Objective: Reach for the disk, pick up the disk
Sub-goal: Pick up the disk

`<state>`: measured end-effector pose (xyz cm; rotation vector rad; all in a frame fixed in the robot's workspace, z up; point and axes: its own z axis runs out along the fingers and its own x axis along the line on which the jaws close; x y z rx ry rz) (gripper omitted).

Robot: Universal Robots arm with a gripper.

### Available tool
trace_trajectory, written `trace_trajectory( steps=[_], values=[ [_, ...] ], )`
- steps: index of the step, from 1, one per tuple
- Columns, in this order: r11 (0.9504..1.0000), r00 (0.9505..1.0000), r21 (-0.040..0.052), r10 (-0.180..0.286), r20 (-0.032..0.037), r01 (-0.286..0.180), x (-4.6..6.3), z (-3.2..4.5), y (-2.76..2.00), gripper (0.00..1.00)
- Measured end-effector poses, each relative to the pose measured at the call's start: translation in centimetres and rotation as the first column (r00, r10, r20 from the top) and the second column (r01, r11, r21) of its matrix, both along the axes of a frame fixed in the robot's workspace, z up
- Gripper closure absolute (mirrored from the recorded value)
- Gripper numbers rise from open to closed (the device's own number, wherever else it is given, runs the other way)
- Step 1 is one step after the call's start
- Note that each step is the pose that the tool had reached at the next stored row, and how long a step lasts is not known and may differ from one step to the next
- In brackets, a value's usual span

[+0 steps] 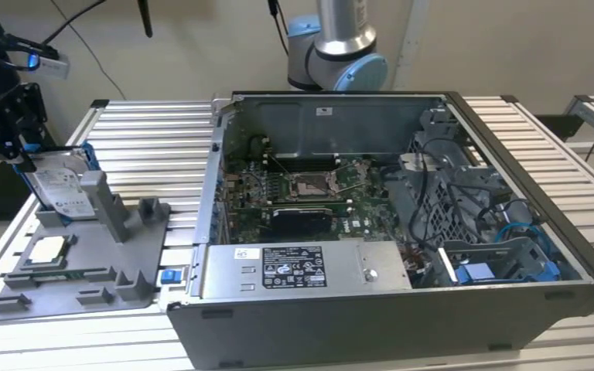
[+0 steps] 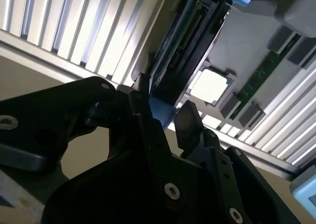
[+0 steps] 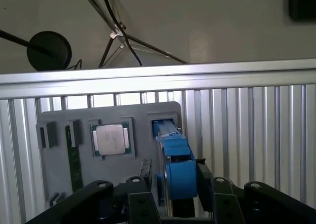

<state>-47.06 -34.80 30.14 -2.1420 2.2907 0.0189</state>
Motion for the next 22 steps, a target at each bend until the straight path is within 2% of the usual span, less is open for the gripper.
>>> trace_trajectory(
  steps=[15,19,22],
  values=[
    [1.0000,1.0000,0.0029,0.005,0.0001,-0.005,0.0,-2.73,0.00,0.00],
    [0.9999,1.0000,0.0132,0.006,0.0002,-0.006,0.0,-3.30,0.00,0.00],
    [0.9995,1.0000,0.0303,0.008,0.0001,-0.008,0.0,-3.53,0.00,0.00]
  ],
)
